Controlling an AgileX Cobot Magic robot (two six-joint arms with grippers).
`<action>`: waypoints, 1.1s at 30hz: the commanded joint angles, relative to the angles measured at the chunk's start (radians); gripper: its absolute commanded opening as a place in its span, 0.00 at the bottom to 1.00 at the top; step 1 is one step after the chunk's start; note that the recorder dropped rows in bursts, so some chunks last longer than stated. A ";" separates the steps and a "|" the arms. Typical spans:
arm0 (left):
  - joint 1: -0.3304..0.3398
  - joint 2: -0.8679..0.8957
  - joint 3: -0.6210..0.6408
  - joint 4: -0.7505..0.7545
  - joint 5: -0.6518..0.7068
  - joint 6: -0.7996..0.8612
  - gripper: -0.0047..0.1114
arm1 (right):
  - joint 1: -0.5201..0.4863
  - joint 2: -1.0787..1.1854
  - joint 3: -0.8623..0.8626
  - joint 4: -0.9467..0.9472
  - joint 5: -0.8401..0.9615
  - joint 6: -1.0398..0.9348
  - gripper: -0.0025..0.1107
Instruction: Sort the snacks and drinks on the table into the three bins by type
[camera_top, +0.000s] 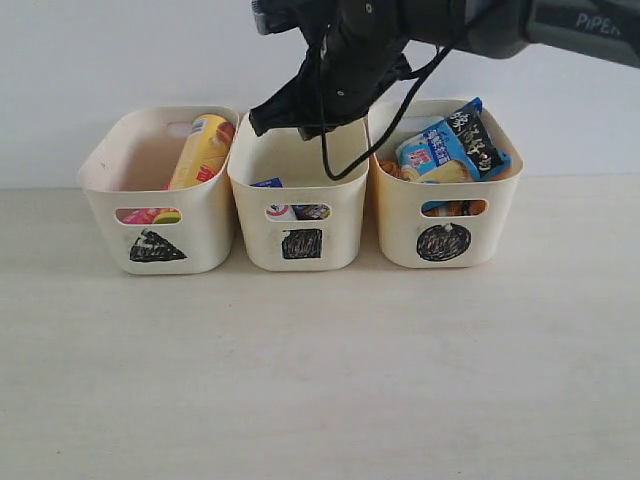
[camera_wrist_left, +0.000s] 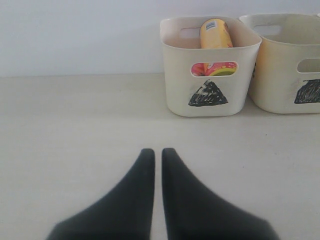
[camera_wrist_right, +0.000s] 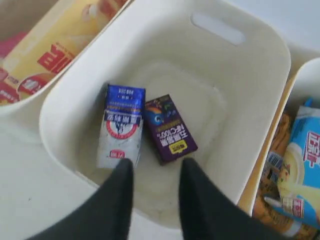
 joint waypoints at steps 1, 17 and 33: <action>0.003 -0.003 0.004 0.000 -0.003 0.009 0.08 | 0.024 -0.038 -0.003 0.005 0.108 -0.043 0.03; 0.003 -0.003 0.004 0.000 -0.003 0.009 0.08 | -0.134 -0.316 0.295 0.045 0.195 -0.181 0.02; 0.003 -0.003 0.004 0.000 -0.003 0.009 0.08 | -0.486 -0.616 0.590 0.053 0.196 -0.178 0.02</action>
